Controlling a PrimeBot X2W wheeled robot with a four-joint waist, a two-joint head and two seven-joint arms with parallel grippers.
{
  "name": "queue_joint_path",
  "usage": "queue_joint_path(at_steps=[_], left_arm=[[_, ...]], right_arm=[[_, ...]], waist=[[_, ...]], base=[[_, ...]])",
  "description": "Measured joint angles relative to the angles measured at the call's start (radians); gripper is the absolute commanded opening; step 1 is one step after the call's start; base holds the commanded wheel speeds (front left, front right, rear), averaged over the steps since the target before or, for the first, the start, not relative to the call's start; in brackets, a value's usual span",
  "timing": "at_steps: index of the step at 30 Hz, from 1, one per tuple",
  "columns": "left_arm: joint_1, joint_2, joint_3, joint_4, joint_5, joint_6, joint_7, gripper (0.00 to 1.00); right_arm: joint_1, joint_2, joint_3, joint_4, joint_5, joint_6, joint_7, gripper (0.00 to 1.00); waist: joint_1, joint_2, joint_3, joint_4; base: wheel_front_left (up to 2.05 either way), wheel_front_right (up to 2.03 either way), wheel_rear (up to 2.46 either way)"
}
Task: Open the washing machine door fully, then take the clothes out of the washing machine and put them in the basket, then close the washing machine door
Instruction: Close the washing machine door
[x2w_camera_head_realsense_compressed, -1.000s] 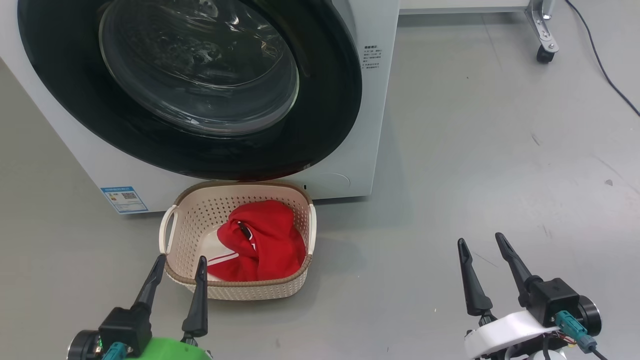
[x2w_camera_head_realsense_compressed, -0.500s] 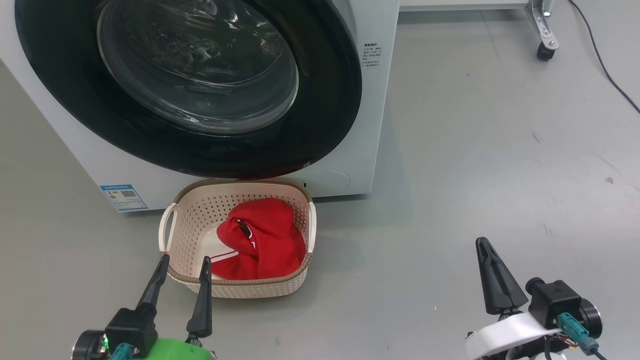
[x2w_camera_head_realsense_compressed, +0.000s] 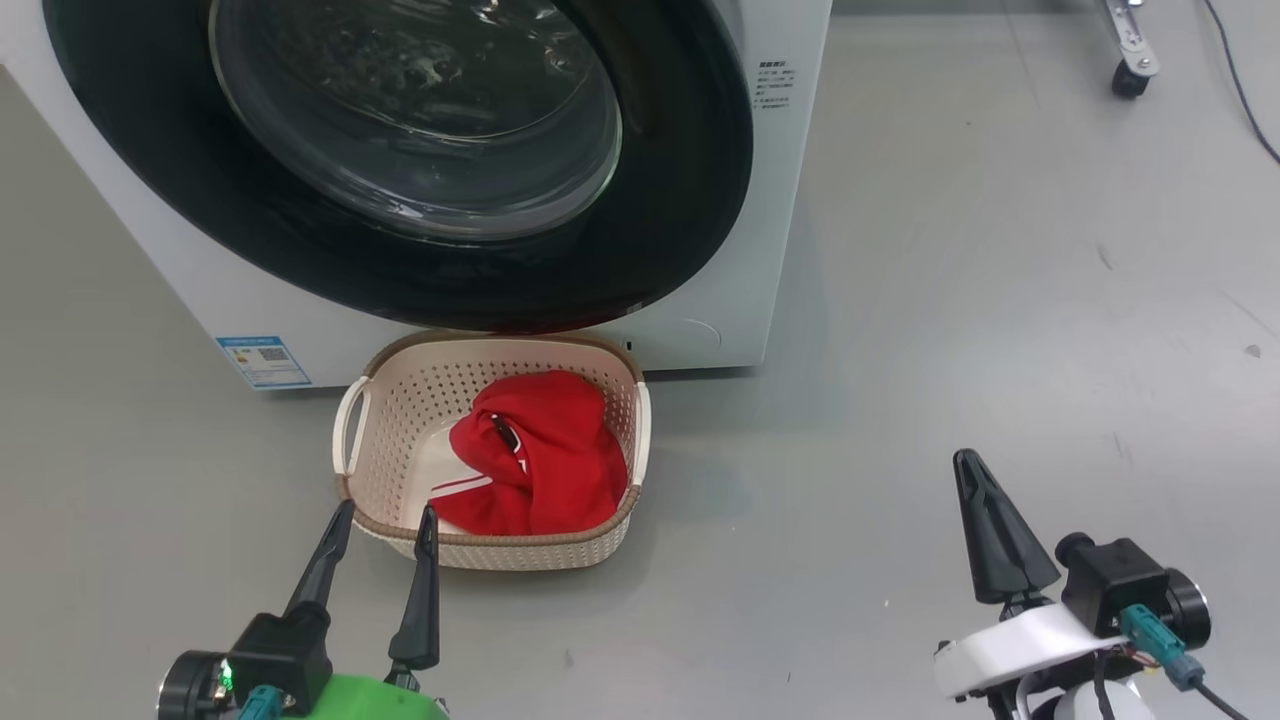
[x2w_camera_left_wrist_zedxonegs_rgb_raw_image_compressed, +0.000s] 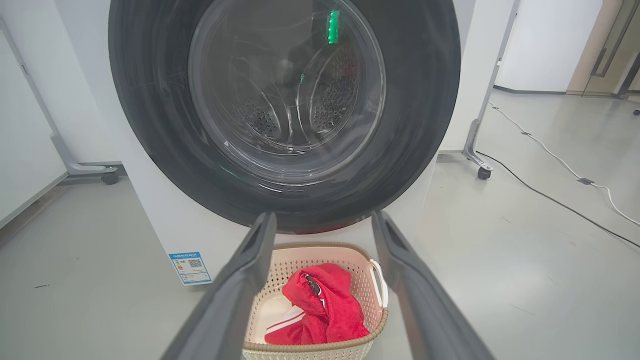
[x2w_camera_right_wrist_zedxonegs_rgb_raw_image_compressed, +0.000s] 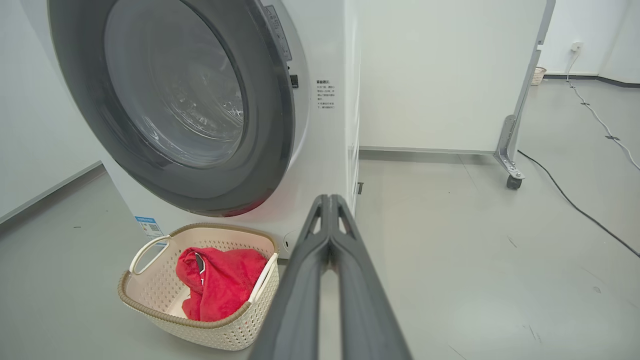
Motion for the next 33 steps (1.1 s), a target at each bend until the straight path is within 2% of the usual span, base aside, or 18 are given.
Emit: queue_joint_path(at_steps=[12,23,33], left_arm=[[-0.016,-0.028,-0.005,-0.022,0.011,0.004,0.0,1.0],[-0.074,-0.052,-0.018,-0.048,0.033,0.004,0.0,1.0],[-0.122,-0.066,-0.038,-0.068,0.033,0.004,-0.001,1.0]], right_arm=[[-0.149,-0.046,0.003,0.005,-0.035,0.038,0.0,0.0],[-0.361,-0.115,0.026,0.054,-0.063,0.078,0.02,0.0],[-0.548,-0.153,0.049,0.123,-0.07,0.096,0.063,0.0]], waist=[[0.0,0.0,0.063,0.065],[0.0,0.0,0.147,0.129],[0.0,0.0,0.236,0.187]], base=[[0.0,0.0,0.0],[0.0,0.0,0.0],[0.0,0.0,0.0]])
